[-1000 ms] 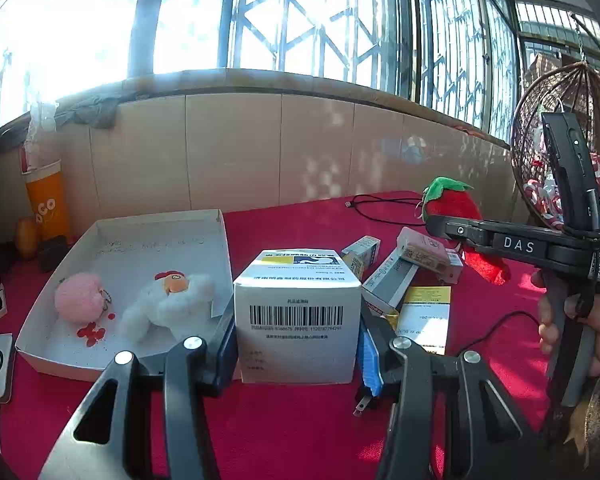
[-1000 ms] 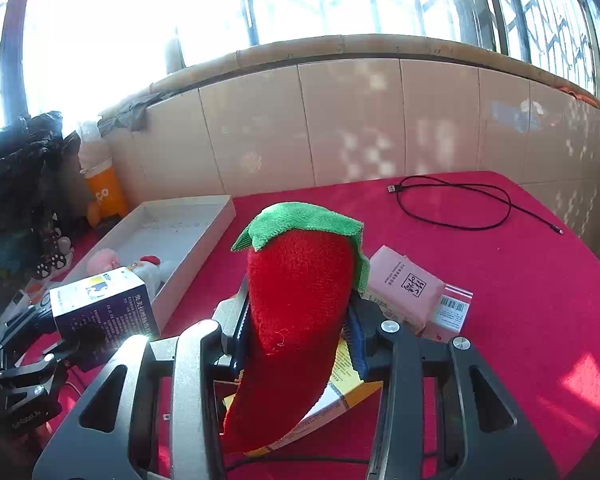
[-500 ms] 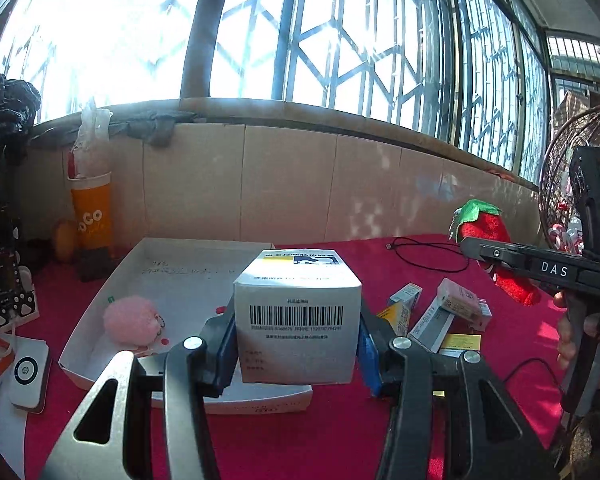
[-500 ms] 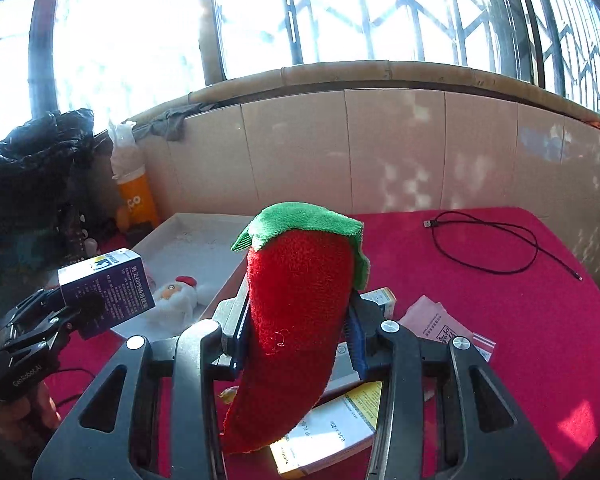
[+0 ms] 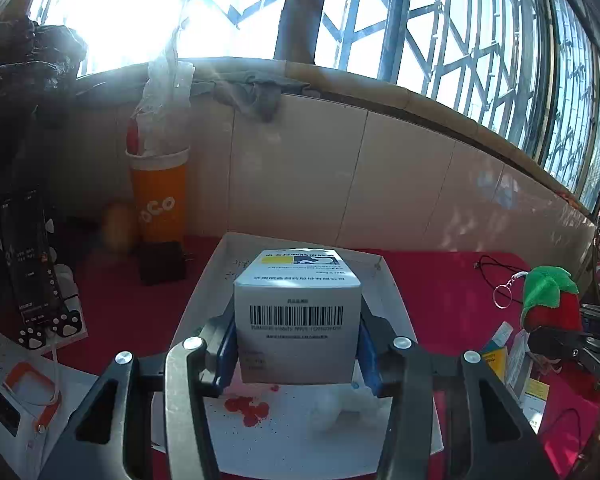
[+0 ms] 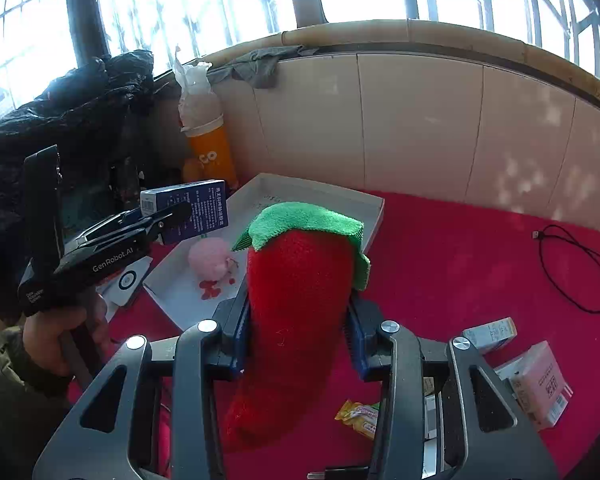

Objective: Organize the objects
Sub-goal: 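Carry the white box and chili plush into the tray and release both, then move the left gripper to the black plug while the right approaches the yellow box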

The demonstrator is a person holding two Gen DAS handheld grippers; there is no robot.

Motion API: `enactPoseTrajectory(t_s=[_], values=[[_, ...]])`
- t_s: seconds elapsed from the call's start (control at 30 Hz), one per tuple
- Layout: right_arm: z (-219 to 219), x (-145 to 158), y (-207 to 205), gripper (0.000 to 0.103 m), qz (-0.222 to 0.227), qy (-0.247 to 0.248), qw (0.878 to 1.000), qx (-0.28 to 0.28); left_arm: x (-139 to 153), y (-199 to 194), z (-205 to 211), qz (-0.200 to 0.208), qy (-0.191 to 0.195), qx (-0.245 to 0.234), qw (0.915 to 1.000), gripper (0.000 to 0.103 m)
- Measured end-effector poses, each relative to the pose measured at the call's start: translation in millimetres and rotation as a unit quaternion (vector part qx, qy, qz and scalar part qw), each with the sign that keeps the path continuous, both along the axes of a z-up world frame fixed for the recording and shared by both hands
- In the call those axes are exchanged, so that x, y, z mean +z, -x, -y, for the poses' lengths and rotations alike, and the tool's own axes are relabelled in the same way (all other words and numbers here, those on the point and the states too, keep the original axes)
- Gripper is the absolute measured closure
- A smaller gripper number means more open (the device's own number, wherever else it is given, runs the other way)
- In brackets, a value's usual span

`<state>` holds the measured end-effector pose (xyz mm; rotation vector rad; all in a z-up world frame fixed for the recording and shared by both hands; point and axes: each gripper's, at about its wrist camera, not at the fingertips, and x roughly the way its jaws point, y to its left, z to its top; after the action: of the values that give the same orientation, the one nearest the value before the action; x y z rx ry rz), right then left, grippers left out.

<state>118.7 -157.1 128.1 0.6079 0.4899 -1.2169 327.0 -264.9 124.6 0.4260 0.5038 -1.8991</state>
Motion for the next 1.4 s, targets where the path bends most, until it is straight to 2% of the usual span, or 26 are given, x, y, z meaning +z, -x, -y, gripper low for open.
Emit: enactPoseTrajectory(t_s=[0.13, 0.23, 0.4, 0.43, 0.47, 0.5, 0.53, 0.57, 0.63, 0.77, 0.9, 0.97, 1.03, 1.13, 1.2, 1.3, 1.4], values=[[43.6, -25.1, -17.4, 0.064, 0.027, -0.069, 0.997, 0.007, -15.3, 2.7, 29.6, 0.003, -0.034, 0.005, 0.9994, 0.053], [77.6, -46.6, -27.2, 0.064, 0.030, -0.106, 0.994, -0.003, -30.2, 5.3, 46.9, 0.007, -0.056, 0.020, 0.9982, 0.053], [111.0, -76.3, -31.7, 0.061, 0.055, -0.123, 0.991, -0.026, -49.6, -2.8, 57.5, 0.003, -0.072, 0.056, 0.9958, 0.050], [113.8, -79.6, -30.5, 0.058, 0.061, -0.121, 0.990, -0.031, -50.8, -5.1, 57.3, 0.003, -0.070, 0.061, 0.9957, 0.042], [114.6, -81.6, -28.9, 0.038, 0.067, -0.118, 0.990, -0.034, -50.9, -6.6, 56.1, 0.006, -0.063, 0.067, 0.9957, 0.033], [114.0, -82.8, -26.7, 0.014, 0.076, -0.113, 0.990, -0.036, -50.0, -7.8, 54.0, 0.010, -0.052, 0.073, 0.9959, 0.013], [112.3, -81.8, -23.4, 0.008, 0.084, -0.105, 0.990, -0.040, -48.5, -9.2, 52.7, 0.013, -0.041, 0.078, 0.9961, 0.007], [109.8, -79.7, -20.3, 0.000, 0.088, -0.095, 0.991, -0.044, -46.3, -9.6, 50.9, 0.016, -0.030, 0.081, 0.9961, 0.007], [105.9, -72.7, -11.8, 0.000, 0.099, -0.081, 0.990, -0.056, -40.7, -10.3, 47.2, 0.014, -0.018, 0.089, 0.9958, 0.000], [80.7, -43.9, 8.4, 0.000, 0.134, -0.041, 0.988, -0.061, -24.1, -12.6, 30.0, -0.014, 0.008, 0.097, 0.9952, 0.000], [22.2, -7.2, 38.6, 0.000, 0.183, 0.003, 0.982, -0.047, -4.0, 2.7, -12.8, -0.039, 0.057, 0.050, 0.9963, 0.000], [-13.0, 4.5, 61.0, 0.000, 0.200, 0.020, 0.978, -0.047, 1.8, 20.9, -37.3, -0.041, 0.077, 0.009, 0.9961, 0.000], [-46.8, 13.5, 84.1, 0.000, 0.199, 0.043, 0.977, -0.063, 3.1, 43.1, -60.6, -0.043, 0.083, -0.045, 0.9946, 0.000], [-92.1, 19.4, 123.3, 0.000, 0.181, 0.080, 0.974, -0.108, -5.3, 82.2, -91.3, -0.036, 0.067, -0.136, 0.9878, 0.000], [-118.3, 15.3, 150.5, 0.000, 0.165, 0.092, 0.971, -0.147, -19.5, 107.5, -105.9, -0.022, 0.038, -0.188, 0.9811, 0.000], [-137.4, -4.8, 183.7, 0.000, 0.138, 0.069, 0.971, -0.182, -47.7, 137.0, -117.5, 0.003, -0.026, -0.261, 0.9649, 0.000], [-136.5, -36.6, 193.6, 0.000, 0.111, 0.017, 0.981, -0.157, -71.0, 156.0, -127.0, 0.059, -0.040, -0.292, 0.9538, 0.000]])
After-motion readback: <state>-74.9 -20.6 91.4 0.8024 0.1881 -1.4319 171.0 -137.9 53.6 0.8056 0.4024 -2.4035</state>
